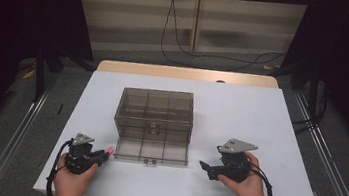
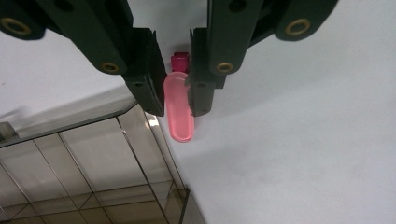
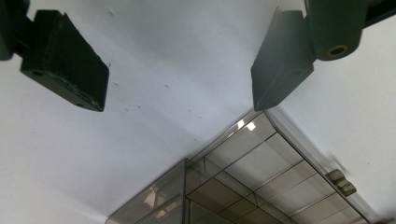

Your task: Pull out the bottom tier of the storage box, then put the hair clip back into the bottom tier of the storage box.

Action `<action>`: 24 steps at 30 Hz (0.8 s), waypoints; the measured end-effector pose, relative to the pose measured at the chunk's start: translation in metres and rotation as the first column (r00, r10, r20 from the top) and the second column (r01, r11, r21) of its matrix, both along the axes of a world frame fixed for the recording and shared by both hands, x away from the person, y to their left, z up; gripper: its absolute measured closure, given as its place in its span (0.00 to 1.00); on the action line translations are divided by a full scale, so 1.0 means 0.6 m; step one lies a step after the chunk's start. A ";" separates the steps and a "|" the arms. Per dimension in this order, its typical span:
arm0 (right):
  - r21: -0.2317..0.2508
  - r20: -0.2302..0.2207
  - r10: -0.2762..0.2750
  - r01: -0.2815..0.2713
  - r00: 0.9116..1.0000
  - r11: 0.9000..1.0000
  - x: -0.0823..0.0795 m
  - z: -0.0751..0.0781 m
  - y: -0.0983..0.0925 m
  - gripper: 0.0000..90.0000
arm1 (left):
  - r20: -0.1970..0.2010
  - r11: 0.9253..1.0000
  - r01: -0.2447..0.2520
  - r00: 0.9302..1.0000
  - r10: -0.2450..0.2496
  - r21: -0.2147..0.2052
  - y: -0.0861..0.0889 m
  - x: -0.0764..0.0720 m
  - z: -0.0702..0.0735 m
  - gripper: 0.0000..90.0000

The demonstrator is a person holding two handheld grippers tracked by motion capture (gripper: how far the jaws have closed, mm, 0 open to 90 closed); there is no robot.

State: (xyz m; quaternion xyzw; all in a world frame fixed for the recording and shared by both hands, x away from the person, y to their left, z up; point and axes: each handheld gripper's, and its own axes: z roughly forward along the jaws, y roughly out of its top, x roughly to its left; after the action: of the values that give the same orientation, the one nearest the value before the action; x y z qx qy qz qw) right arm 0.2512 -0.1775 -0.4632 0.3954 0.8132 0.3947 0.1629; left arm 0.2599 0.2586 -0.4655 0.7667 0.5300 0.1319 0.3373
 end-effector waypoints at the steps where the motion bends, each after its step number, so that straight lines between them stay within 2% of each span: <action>1: 0.002 0.000 -0.001 0.001 1.000 1.000 0.000 0.000 0.001 0.21 | 0.001 1.000 -0.008 1.000 0.008 -0.009 0.000 0.000 0.000 0.85; 6: 0.004 -0.002 -0.018 0.018 1.000 1.000 0.005 -0.003 0.003 0.17 | 0.004 1.000 -0.013 1.000 0.013 -0.017 0.009 -0.003 0.005 0.85; 12: 0.025 -0.001 -0.027 0.027 1.000 0.999 0.012 0.001 0.003 0.15 | 0.002 0.999 -0.021 1.000 0.021 -0.038 0.017 -0.011 0.011 0.85; 17: 0.040 0.000 -0.029 0.029 1.000 0.999 0.015 0.004 0.005 0.15 | 0.006 0.999 -0.024 1.000 0.024 -0.040 0.021 -0.016 0.014 0.85; 24: 0.033 0.000 -0.020 0.020 1.000 0.999 0.015 0.003 0.010 0.15 | 0.009 0.998 -0.032 0.999 0.033 -0.061 0.022 -0.019 0.020 0.85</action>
State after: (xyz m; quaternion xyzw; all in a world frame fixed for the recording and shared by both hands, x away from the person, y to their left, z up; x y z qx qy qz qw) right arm 0.2600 -0.1715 -0.4612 0.4060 0.8025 0.4066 0.1605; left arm 0.2485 0.2718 -0.4535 0.7468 0.5445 0.1251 0.3608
